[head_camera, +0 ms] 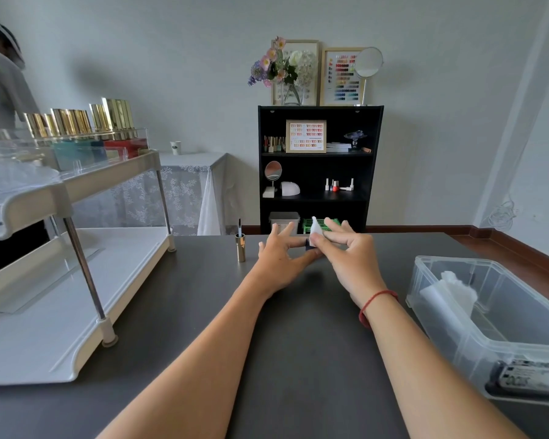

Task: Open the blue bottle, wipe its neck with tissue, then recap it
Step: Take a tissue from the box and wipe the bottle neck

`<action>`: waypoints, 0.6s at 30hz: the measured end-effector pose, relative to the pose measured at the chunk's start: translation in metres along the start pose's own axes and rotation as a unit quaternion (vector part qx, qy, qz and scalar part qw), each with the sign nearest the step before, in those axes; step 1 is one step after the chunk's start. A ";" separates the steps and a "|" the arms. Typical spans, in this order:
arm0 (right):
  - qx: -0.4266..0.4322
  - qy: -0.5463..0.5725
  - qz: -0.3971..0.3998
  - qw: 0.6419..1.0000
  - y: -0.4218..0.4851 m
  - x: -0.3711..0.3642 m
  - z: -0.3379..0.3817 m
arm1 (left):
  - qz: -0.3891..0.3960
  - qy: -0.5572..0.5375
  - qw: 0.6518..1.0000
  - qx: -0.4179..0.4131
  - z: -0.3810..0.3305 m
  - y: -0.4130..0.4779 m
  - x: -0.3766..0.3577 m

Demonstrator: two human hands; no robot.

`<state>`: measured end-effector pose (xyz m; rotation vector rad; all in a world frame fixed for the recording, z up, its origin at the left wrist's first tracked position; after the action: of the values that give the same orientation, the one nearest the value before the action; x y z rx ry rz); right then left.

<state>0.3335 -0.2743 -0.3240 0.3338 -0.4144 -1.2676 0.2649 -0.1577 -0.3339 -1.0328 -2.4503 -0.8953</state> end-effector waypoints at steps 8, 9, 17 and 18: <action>0.062 -0.067 -0.063 0.994 0.008 0.012 0.001 | -0.007 -0.041 0.999 0.028 0.000 0.002 0.003; 0.063 -0.087 -0.083 0.991 0.010 0.015 -0.001 | -0.007 -0.039 0.999 0.028 0.001 0.002 0.002; -0.009 -0.360 -0.038 0.932 0.019 0.020 -0.032 | 0.022 0.025 0.999 0.038 0.009 0.006 -0.004; -0.012 -0.361 -0.042 0.932 0.020 0.020 -0.031 | 0.027 0.032 0.998 0.038 0.009 0.006 -0.004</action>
<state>0.3704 -0.2877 -0.3400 -0.1582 -1.0157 -1.4567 0.2718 -0.1506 -0.3403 -1.0215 -2.3738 -0.7985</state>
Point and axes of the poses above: each hand's wrist, its own y-axis towards the middle knuckle, its own x-axis out of the back of the hand, z = x × y, the point moved 3 cm from there along y, towards the middle knuckle, and after that the axes turned 12 degrees about -z, right-handed, at the moved point
